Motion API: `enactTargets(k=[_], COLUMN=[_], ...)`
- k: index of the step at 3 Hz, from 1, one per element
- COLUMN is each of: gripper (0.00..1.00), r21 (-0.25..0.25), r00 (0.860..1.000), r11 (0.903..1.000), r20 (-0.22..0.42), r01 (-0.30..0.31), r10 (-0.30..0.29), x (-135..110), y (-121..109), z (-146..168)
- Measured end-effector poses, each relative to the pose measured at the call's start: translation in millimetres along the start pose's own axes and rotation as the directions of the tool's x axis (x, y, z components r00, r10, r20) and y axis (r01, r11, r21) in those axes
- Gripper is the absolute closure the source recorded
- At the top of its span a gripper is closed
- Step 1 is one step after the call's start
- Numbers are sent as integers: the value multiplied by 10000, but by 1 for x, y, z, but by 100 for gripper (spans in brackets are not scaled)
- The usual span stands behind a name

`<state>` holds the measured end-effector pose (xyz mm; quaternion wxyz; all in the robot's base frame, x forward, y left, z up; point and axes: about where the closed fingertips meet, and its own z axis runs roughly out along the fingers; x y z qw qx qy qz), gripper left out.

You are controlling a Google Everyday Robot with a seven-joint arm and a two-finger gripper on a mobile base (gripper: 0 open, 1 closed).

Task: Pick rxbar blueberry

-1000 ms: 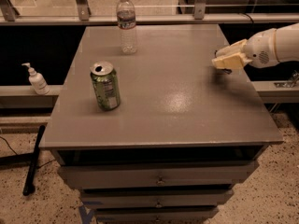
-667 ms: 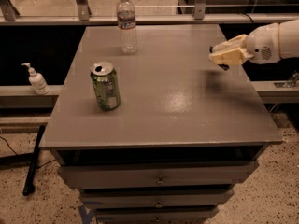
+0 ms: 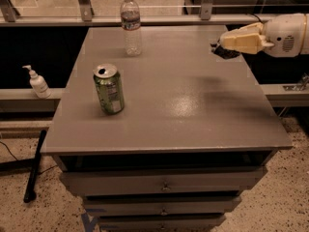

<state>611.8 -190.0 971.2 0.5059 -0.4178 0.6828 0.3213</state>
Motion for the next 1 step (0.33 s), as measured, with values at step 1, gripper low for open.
enactTargets(k=[1], gripper=[100], r21=[-49], r00=[10000], r11=[10000], r20=[78], r01=[-24], r10=[25], x=[-2], y=[1], z=[1])
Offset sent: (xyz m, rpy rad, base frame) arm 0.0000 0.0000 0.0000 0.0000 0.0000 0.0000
